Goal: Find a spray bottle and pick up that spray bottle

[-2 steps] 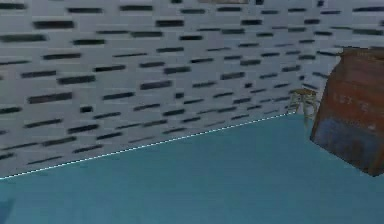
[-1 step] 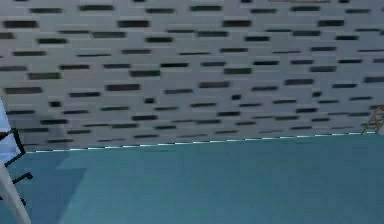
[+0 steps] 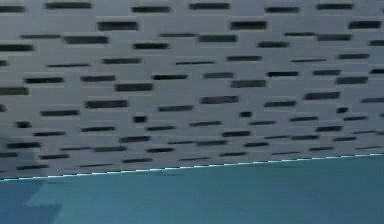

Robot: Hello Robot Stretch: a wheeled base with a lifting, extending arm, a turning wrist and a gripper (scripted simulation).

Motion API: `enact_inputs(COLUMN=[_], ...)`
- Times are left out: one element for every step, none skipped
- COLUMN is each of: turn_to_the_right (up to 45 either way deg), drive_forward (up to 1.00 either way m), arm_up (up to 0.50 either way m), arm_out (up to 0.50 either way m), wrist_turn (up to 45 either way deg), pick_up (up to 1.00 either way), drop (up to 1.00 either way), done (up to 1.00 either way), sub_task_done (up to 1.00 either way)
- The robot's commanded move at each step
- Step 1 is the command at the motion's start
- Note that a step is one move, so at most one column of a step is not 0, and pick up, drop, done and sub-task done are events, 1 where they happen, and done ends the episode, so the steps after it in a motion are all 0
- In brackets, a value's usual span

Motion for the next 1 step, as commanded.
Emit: enact_inputs(turn_to_the_right=[-30.0], drive_forward=[0.00], arm_up=[0.00], arm_out=[0.00], wrist_turn=[0.0], pick_up=[0.00], drop=[0.00], done=[0.00], sub_task_done=[0.00])
